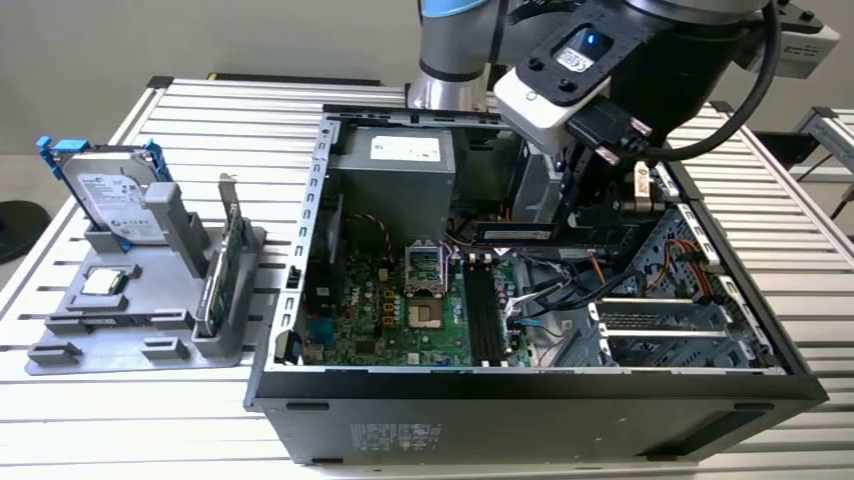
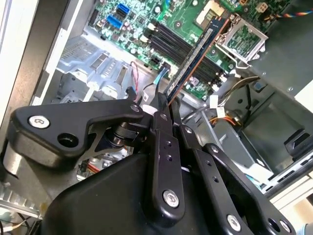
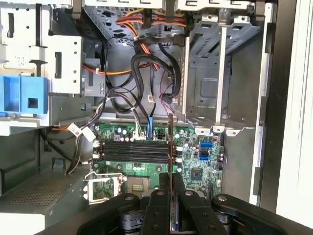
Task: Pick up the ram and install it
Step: 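Pick up the ram and move it above insertion slot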
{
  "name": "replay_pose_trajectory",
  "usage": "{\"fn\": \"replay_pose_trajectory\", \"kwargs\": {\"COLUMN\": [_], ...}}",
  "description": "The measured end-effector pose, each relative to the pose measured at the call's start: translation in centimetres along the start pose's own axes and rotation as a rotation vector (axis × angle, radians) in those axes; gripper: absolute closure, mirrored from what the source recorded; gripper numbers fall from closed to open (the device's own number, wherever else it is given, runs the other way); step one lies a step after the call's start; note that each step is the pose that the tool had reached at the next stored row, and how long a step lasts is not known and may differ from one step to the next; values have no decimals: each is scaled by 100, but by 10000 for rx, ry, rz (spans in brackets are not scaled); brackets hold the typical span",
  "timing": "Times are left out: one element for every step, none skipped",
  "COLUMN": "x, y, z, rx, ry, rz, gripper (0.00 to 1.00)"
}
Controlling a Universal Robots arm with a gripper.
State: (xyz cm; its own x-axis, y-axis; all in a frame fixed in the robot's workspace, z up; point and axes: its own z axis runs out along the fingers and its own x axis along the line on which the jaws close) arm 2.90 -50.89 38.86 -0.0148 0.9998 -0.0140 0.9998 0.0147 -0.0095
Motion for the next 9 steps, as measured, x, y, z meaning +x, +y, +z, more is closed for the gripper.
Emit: {"fn": "replay_pose_trajectory", "kwargs": {"x": [0, 0, 0, 0, 1, 6, 13, 22, 31], "y": [2, 5, 7, 9, 9, 9, 10, 10, 10], "z": [0, 0, 0, 0, 0, 1, 1, 1, 2], "rx": [0, 0, 0, 0, 0, -3, -8, -16, -26], "ry": [1, 0, 0, 0, 1, 1, 0, 0, -1], "rz": [2, 1, 1, 1, 2, 1, 1, 1, 1], "gripper": [100, 100, 100, 100, 100, 100, 100, 100, 100]}}
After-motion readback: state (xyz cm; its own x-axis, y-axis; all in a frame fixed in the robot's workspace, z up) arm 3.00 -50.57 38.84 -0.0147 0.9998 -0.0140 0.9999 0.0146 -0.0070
